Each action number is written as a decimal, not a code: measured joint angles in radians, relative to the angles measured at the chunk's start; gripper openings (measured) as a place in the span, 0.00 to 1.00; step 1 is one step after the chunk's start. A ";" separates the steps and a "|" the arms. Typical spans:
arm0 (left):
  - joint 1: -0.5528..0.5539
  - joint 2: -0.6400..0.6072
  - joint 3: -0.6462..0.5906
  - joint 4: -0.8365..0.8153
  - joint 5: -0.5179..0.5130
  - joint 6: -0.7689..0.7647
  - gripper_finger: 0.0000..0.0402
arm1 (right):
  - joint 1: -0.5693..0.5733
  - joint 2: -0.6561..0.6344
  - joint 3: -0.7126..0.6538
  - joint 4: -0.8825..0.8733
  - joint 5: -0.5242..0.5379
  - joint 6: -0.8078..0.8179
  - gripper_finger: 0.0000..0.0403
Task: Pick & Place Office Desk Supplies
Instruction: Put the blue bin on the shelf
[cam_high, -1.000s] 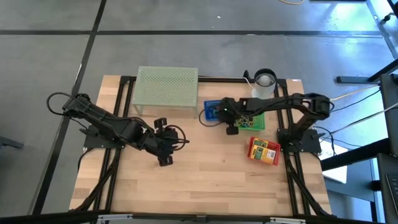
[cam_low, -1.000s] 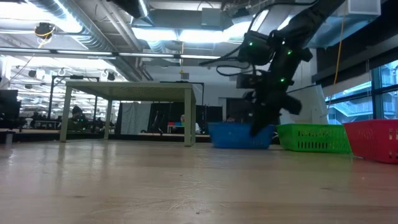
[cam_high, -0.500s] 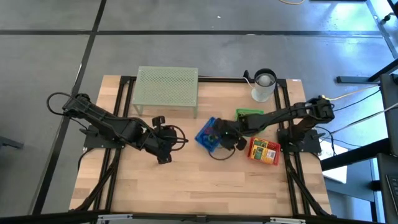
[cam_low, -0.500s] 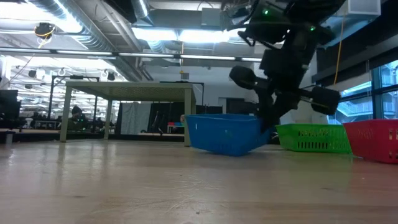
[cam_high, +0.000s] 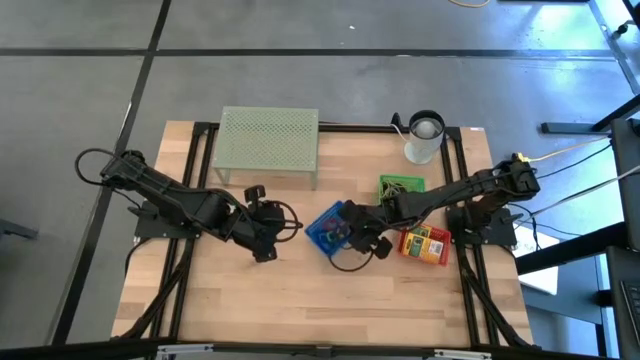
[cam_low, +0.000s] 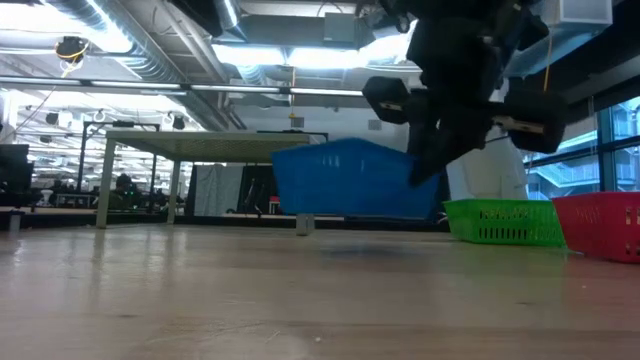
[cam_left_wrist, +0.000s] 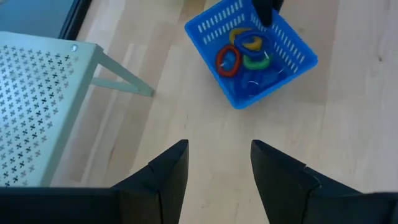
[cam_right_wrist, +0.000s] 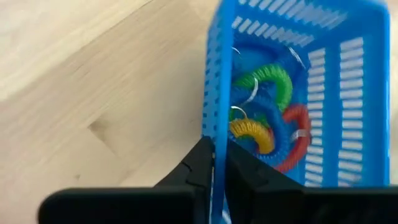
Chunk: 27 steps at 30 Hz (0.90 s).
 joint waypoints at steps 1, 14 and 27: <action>0.000 0.000 0.000 0.000 -0.002 0.000 0.42 | 0.001 0.000 0.000 -0.002 -0.002 0.002 0.08; 0.000 0.000 -0.022 0.007 -0.025 0.028 0.42 | 0.001 0.000 0.000 0.041 -0.041 0.062 0.34; 0.093 0.109 -0.108 0.298 0.178 0.452 0.45 | 0.042 -0.157 -0.001 0.024 0.073 0.440 0.37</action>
